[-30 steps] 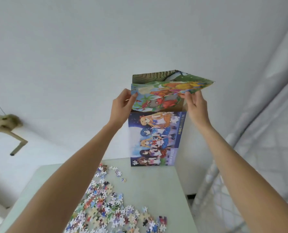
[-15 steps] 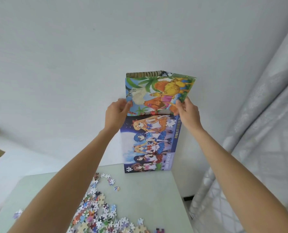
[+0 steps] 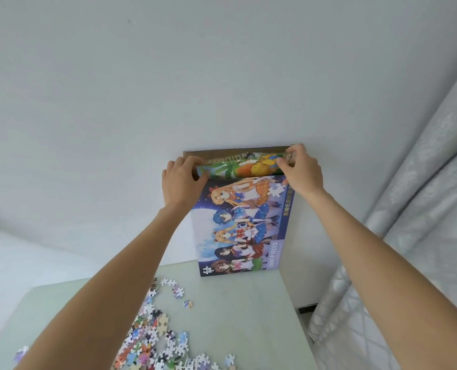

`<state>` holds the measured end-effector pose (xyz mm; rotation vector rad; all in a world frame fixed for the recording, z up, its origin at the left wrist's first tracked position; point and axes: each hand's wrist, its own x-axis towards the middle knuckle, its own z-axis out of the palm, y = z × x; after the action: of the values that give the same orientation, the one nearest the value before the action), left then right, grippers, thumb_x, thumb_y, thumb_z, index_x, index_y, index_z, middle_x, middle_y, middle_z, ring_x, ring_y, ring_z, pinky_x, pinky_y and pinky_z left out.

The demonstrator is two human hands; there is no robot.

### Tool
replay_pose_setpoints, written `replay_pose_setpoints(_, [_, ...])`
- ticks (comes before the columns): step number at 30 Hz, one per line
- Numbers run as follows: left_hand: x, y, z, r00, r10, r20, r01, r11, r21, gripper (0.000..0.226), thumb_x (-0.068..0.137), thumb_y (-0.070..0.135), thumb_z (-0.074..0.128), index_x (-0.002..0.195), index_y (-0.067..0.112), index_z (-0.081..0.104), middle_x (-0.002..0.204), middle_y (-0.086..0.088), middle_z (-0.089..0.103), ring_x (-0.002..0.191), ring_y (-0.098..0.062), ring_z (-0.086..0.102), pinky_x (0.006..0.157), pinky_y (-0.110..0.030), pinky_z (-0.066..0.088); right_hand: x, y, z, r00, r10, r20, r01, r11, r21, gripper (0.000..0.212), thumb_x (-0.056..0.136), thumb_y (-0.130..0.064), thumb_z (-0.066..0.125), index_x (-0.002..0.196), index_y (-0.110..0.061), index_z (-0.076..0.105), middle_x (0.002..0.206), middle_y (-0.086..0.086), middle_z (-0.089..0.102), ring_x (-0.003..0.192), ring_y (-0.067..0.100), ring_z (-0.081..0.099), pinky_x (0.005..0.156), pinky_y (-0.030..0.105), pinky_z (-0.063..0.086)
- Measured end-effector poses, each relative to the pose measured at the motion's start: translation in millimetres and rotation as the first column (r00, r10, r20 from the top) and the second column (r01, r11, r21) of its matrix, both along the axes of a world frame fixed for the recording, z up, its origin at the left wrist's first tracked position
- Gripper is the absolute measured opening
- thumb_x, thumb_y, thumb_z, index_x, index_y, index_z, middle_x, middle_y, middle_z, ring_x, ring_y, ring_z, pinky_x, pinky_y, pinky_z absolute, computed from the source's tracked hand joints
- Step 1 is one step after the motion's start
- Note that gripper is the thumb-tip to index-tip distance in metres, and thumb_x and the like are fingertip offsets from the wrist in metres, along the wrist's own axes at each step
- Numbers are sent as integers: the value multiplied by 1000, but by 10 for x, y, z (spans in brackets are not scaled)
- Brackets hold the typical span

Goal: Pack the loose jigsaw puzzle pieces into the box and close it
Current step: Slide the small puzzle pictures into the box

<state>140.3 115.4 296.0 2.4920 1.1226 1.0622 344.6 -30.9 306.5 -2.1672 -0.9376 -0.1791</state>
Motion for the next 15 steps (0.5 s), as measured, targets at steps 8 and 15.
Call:
replay_pose_setpoints(8, [-22,20,-65,996,-24,-85,27,999,41,19,91,32,51,101,24,66,106,-1,63,106,-24,46,88,-32,32,-39,-28,-96,984,116,136,-107,991,-76,17,94,-24,53,98,-16,67,98,1,69,89,18,62,66,24,41])
replay_pose_setpoints(15, [-253,-15,-185,979,-110,-172,162,932,325,21,90,26,55,107,19,64,103,0,66,100,-25,54,86,-33,36,-298,-224,-256,849,208,486,-237,971,-1,16,92,-16,53,102,-13,65,105,2,65,86,18,64,62,20,44])
